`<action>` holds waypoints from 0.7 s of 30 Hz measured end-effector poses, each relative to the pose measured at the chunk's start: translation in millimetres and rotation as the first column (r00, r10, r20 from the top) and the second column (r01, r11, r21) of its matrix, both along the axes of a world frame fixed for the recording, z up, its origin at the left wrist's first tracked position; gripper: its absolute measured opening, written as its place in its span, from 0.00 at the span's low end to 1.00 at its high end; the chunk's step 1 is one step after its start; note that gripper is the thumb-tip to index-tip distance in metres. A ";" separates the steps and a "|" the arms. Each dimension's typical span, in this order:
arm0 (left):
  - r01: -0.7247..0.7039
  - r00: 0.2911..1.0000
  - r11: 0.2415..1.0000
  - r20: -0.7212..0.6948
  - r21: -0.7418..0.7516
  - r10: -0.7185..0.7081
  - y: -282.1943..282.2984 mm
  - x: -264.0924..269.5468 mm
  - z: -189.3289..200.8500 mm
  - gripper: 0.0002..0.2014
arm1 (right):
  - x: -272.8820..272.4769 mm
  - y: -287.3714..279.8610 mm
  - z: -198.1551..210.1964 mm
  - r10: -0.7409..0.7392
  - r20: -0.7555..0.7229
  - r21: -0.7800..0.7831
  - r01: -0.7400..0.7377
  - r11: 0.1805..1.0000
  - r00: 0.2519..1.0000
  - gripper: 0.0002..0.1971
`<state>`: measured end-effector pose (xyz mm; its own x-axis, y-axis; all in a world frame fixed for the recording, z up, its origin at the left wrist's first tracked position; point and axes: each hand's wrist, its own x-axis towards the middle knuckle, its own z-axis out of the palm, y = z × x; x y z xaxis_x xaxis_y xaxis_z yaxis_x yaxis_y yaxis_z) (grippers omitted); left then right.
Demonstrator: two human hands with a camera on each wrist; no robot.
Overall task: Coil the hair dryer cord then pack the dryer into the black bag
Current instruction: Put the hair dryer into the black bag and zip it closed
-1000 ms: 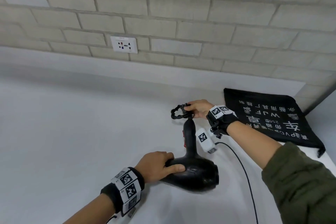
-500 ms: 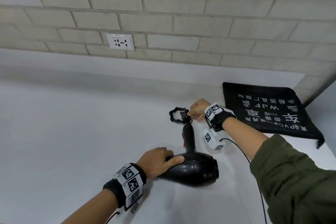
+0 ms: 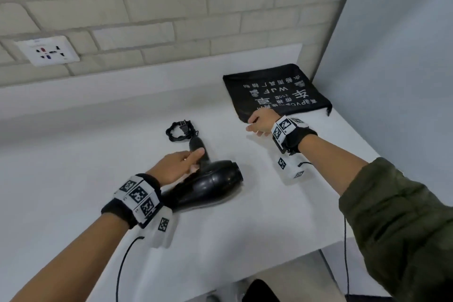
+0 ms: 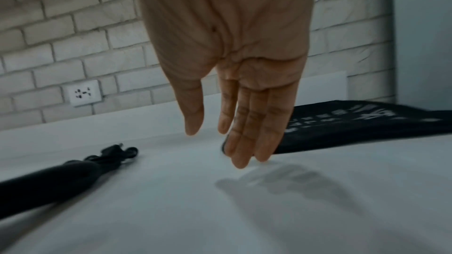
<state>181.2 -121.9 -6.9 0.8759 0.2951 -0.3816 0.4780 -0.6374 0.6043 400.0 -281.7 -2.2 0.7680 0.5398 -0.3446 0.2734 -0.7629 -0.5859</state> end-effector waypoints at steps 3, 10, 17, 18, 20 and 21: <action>0.029 0.999 0.999 0.043 0.028 -0.031 -11.2 31.2 15.4 0.35 | 13.3 -40.8 2.0 -0.058 0.102 -0.070 0.065 0.995 0.993 0.17; 0.030 0.997 0.995 0.081 -0.100 -0.022 -65.0 136.8 36.5 0.30 | 81.9 -125.5 9.3 -0.193 0.295 -0.152 0.245 0.957 0.936 0.19; 0.033 0.997 0.973 0.074 -0.231 -0.016 -138.2 243.3 22.3 0.19 | 158.7 -164.7 -7.7 -0.241 0.304 -0.154 0.297 0.942 0.922 0.22; 0.032 0.998 0.968 0.063 -0.249 -0.017 -146.6 255.2 18.0 0.17 | 166.8 -166.6 -10.8 -0.235 0.287 -0.157 0.288 0.945 0.928 0.25; 0.029 0.999 0.963 0.047 -0.266 -0.017 -162.0 276.1 8.7 0.13 | 181.2 -168.3 -18.3 -0.198 0.252 -0.168 0.244 0.955 0.947 0.27; 0.025 0.999 0.964 0.043 -0.266 -0.014 -168.9 285.7 3.8 0.13 | 187.4 -168.1 -22.7 -0.173 0.234 -0.169 0.215 0.962 0.957 0.26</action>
